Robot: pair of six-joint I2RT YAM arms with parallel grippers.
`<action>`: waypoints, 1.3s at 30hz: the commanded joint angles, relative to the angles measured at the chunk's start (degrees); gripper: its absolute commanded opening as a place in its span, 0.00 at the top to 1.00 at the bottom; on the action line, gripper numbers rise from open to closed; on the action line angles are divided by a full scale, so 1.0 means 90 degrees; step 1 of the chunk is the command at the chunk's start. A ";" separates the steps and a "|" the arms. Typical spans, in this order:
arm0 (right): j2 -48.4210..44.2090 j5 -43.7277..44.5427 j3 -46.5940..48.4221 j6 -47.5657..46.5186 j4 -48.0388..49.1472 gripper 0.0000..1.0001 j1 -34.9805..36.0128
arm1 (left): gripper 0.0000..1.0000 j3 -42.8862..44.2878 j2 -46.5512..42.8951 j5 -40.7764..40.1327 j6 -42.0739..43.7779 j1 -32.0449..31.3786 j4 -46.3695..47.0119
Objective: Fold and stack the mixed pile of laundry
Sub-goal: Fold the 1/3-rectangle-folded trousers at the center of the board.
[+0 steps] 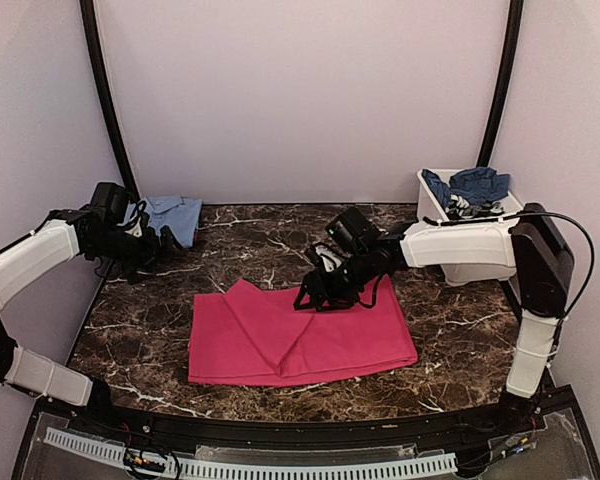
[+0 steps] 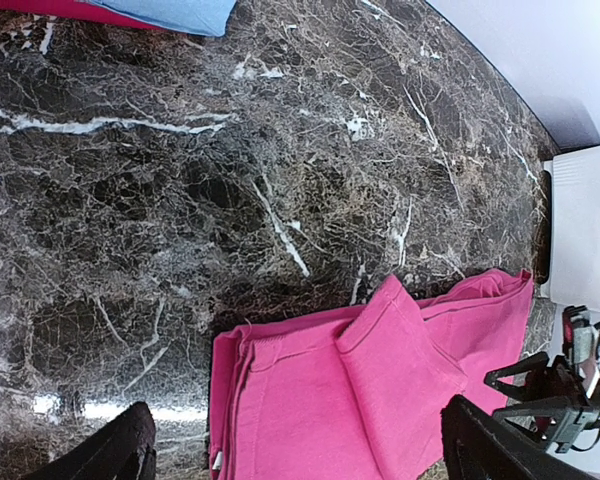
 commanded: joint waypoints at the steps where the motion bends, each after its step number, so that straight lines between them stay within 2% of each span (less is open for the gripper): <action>1: 0.0340 0.0449 -0.0062 -0.0120 -0.0026 0.42 0.0084 | 0.01 0.0144 -0.0086 -0.0058 0.0117 0.0011 -0.0004; 5: 0.0662 0.0202 0.0090 -0.0110 0.0151 0.49 0.0086 | 0.01 0.0154 -0.0095 -0.0099 0.0109 0.0013 -0.0056; 11: 0.0845 -0.0505 0.0360 0.0066 0.0444 0.82 0.0208 | 0.01 0.0174 -0.0078 -0.0247 0.0113 0.0013 -0.0130; 13: 0.0892 -0.0607 0.0493 0.0109 0.0477 0.97 0.0302 | 0.01 0.0192 -0.0067 -0.0264 0.0123 0.0013 -0.0153; 14: 0.0897 -0.0641 0.0588 0.0115 0.0486 1.00 0.0363 | 0.01 0.0210 -0.0066 -0.0280 0.0125 0.0013 -0.0157; 18: 0.0897 -0.0868 0.1141 0.0319 0.0828 1.00 0.0801 | 0.01 0.0293 -0.0049 -0.0352 0.0145 0.0006 -0.0192; 23: 0.1460 -0.0997 0.2567 0.0438 0.0715 1.00 0.1464 | 0.01 0.0429 -0.0028 -0.0633 0.0167 0.0027 -0.0368; 25: 0.1838 -0.1070 0.3181 0.0438 0.0576 0.93 0.1691 | 0.01 0.0476 -0.0027 -0.0704 0.0151 0.0067 -0.0428; 28: 0.2543 -0.1208 0.4002 0.0448 0.0395 0.78 0.1910 | 0.01 0.0495 -0.0047 -0.0643 0.0083 0.0291 -0.0510; 30: 0.2904 -0.1277 0.4472 0.0438 0.0237 0.58 0.1993 | 0.01 0.0463 -0.0085 -0.0518 0.0055 0.0481 -0.0513; 32: 0.3143 -0.1333 0.4848 0.0409 0.0098 0.47 0.2040 | 0.01 0.0439 -0.0132 -0.0466 0.0079 0.0602 -0.0517; 34: 0.3196 -0.1341 0.5006 0.0403 0.0100 0.40 0.2062 | 0.01 0.0440 -0.0173 -0.0476 0.0117 0.0637 -0.0536; 37: 0.3065 -0.1335 0.5077 0.0265 -0.0024 0.36 0.2057 | 0.01 0.0386 -0.0192 -0.0315 0.0163 0.0658 -0.0486; 39: 0.2635 -0.1062 0.4698 0.0043 -0.0064 0.32 0.2027 | 0.01 0.0272 -0.0195 0.0106 0.0213 0.0619 -0.0298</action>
